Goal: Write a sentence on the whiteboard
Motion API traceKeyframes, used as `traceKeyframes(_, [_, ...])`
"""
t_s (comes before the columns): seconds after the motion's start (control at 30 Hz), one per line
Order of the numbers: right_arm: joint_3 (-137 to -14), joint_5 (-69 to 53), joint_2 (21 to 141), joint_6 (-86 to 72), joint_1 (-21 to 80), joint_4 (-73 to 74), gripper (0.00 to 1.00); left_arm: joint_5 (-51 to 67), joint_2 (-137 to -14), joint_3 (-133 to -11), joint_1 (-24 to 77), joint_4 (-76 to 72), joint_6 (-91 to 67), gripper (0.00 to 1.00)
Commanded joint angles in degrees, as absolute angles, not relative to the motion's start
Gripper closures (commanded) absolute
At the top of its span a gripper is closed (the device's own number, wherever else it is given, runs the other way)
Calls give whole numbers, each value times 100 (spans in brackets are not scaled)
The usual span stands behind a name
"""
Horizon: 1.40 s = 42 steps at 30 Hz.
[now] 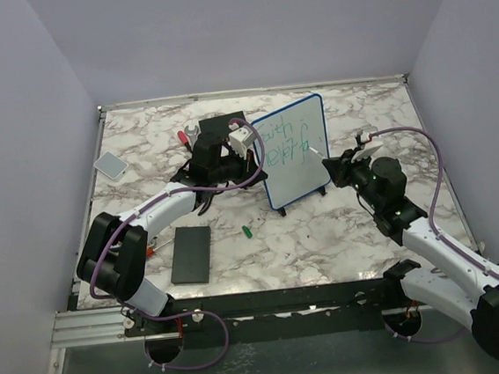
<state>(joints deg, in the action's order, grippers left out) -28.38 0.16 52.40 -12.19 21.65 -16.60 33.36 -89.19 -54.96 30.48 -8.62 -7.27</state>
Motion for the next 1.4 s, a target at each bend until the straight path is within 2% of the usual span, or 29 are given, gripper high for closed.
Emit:
traceKeyframes(0.0, [-2617,174,5233,-1351,2152,-1358,99,3154,-9069,-5493,3077,-395,-516,100])
traceKeyframes(0.33, [-2751,619,5189,-1312,2148,-1337,99,3146,-9059,-5493,3076,-396,-519,100])
traceKeyframes(0.6, [-2891,350,4827,-1235,2149,-1399,99,3155,-9053,-5493,3083,-396,-511,100])
traceKeyframes(1.03, [-3068,256,5272,-1094,2147,-1771,99,3155,-9053,-5484,3077,-389,-518,100])
traceKeyframes(1.37, [-2822,345,5209,-1367,2153,-1420,99,3153,-9057,-5493,3076,-393,-511,100])
